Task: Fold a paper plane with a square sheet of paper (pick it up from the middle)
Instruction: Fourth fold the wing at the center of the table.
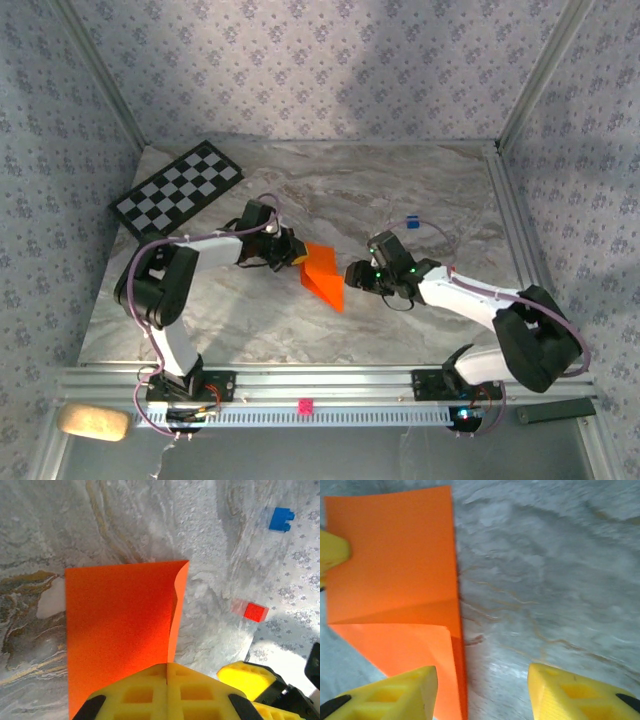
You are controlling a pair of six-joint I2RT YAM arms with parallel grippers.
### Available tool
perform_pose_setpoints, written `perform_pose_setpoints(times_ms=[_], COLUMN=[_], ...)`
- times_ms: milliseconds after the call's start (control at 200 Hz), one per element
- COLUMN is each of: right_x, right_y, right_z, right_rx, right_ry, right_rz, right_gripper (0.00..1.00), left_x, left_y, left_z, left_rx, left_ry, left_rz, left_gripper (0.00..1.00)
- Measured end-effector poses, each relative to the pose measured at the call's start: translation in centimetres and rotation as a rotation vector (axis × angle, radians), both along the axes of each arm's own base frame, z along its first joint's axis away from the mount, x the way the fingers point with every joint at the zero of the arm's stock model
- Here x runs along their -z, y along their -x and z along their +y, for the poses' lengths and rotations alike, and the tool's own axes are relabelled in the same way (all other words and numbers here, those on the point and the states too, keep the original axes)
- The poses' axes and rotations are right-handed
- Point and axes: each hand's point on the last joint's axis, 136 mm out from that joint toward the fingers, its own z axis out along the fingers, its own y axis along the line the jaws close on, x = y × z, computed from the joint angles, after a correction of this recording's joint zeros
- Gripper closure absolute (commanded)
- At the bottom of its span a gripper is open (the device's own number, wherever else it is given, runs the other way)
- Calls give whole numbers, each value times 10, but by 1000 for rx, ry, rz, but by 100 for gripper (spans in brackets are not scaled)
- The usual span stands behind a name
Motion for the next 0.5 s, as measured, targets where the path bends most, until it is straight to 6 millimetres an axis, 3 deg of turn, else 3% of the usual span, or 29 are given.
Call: perform_pose_setpoints(times_ms=[160, 185, 210, 225, 355, 500], right_x=[-16, -17, -18, -19, -22, -32], right_y=[0, 0, -1, -1, -3, -5], right_z=[-8, -11, -13, -15, -29, -29], right_rx=[25, 32, 42, 40, 72, 66], right_ry=[145, 164, 180, 194, 282, 345], right_rz=[-64, -70, -74, -79, -101, -161], right_gripper=[40, 33, 7, 1, 2, 5], left_x=[-6, -6, -6, -6, -3, -3], left_y=[-4, -5, -5, -4, -3, -3], left_z=[2, 3, 3, 3, 4, 4], left_rx=[-20, -23, -27, -28, -38, -40], left_ry=[-10, -11, -12, -13, -24, -25], left_rz=[-31, -32, -32, -31, -25, -24], left_gripper=[100, 100, 100, 100, 100, 100])
